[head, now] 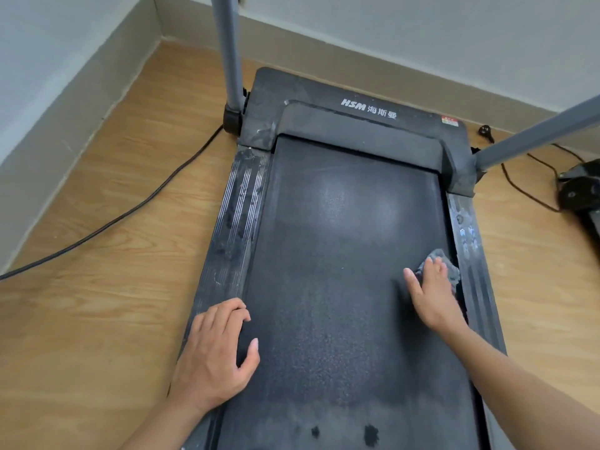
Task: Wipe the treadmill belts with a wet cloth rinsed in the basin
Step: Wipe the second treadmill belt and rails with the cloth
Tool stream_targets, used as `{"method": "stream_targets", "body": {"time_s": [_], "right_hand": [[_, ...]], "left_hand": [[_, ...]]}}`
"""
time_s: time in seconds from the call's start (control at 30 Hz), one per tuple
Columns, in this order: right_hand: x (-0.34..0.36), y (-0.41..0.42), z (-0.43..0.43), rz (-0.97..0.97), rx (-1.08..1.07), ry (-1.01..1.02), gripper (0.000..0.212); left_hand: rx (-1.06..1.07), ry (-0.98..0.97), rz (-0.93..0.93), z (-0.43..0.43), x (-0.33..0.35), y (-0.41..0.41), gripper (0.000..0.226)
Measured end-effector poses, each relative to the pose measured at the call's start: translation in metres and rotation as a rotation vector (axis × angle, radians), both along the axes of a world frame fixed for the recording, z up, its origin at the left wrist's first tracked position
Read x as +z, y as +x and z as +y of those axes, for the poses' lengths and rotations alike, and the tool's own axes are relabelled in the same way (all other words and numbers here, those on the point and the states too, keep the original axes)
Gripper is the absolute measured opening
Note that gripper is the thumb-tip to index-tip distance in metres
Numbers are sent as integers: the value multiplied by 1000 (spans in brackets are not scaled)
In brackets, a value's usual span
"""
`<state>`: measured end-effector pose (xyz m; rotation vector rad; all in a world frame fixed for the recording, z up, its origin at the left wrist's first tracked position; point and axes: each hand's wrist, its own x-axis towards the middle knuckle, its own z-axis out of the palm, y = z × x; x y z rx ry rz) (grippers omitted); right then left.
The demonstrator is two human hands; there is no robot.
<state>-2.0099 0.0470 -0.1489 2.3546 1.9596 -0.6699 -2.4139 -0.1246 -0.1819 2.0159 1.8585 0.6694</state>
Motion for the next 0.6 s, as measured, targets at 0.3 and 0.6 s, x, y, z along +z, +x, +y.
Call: {"method": "stream_targets", "body": {"time_s": [0.3, 0.6], "right_hand": [[-15, -269, 16, 139, 577, 96, 69], [-2, -152, 24, -161, 553, -37, 97]], "left_hand": [[-3, -22, 19, 0, 7, 1, 32], [13, -22, 14, -3, 3, 0, 32]]}}
